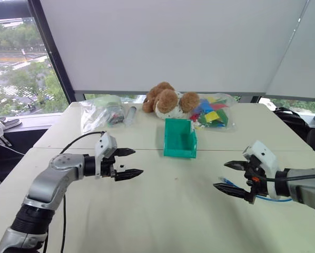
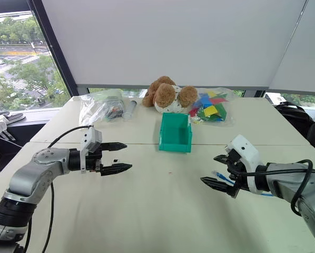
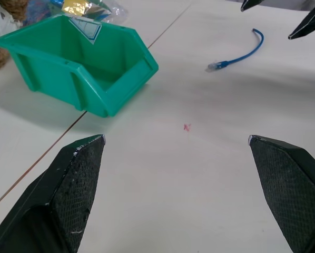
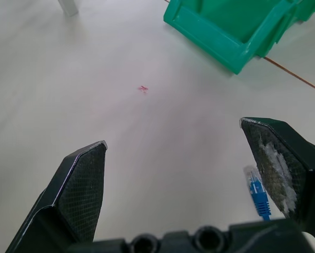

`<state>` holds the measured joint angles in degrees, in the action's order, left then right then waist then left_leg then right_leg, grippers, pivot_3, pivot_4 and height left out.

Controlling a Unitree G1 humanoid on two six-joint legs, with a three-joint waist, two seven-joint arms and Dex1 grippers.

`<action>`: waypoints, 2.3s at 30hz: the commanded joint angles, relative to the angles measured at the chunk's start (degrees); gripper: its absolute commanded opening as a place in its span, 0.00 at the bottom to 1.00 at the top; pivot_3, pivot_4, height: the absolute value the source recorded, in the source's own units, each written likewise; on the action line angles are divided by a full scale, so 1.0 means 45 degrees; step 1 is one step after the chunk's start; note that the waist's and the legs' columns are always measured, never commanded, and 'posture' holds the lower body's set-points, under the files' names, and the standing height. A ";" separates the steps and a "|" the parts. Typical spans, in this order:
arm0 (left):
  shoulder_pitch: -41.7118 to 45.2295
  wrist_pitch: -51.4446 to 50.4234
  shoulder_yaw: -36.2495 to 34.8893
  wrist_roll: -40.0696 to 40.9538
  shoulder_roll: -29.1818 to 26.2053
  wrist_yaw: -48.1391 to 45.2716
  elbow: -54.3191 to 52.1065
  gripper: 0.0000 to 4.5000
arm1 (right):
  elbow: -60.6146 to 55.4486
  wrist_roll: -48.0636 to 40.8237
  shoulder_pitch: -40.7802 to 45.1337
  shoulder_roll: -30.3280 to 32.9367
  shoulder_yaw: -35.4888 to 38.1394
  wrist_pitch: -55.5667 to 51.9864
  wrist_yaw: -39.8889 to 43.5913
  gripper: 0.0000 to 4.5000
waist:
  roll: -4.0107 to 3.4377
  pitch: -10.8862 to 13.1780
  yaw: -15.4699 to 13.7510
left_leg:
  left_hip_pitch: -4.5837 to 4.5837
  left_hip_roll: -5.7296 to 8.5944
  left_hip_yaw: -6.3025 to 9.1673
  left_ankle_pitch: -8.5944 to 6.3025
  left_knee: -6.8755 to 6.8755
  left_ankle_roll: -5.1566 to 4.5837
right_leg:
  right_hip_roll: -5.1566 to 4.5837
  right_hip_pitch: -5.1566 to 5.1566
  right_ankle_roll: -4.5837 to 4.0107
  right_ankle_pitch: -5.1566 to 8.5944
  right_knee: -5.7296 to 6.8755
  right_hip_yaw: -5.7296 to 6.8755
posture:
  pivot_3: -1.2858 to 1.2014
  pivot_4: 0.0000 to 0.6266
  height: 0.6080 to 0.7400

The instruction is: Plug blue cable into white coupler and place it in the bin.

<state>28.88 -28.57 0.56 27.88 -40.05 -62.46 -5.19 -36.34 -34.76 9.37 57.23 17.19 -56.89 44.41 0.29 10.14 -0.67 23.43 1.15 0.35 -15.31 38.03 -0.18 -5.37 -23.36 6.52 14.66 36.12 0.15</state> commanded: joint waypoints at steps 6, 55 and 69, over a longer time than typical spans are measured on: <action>0.0762 -0.0238 -0.0497 0.0354 -0.0097 -0.0094 0.0128 1.00 | -0.0127 0.0019 0.0327 -0.0150 -0.0186 0.0513 -0.0416 0.98 | 0.0001 0.0001 -0.0003 | 0.0000 0.0001 0.0000 0.0000 0.0004 0.0000 | 0.0003 0.0004 0.0000 0.0000 0.0000 0.0001 | 0.52 0.24 1.00; 0.0813 0.1205 0.0318 -0.0619 0.1194 -0.0154 0.0989 1.00 | 1.0950 0.4818 0.1267 -0.0268 -0.3762 0.7577 0.2877 0.80 | 0.0008 -0.0007 0.0075 | -0.0020 -0.0006 -0.0006 0.0003 0.0025 0.0001 | 0.0034 0.0032 0.0005 -0.0003 0.0012 -0.0002 | 0.52 0.24 1.00; 0.0880 0.1492 0.0381 -0.0821 0.1114 -0.0420 0.1223 1.00 | 0.8428 0.4336 0.2781 -0.0897 -0.4370 0.6478 0.4060 0.00 | 0.0008 -0.0008 0.0249 | -0.0031 -0.0012 -0.0002 0.0003 0.0034 0.0002 | 0.0035 0.0039 0.0005 -0.0003 0.0020 -0.0005 | 0.52 0.24 1.00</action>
<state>31.90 -23.13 2.98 24.24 -34.69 -63.83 0.67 8.36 -13.87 19.62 53.41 -1.83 -26.49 61.42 0.33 10.11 0.45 23.30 1.09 0.34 -15.30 38.17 -0.17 -5.21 -23.21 6.54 14.65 36.24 0.13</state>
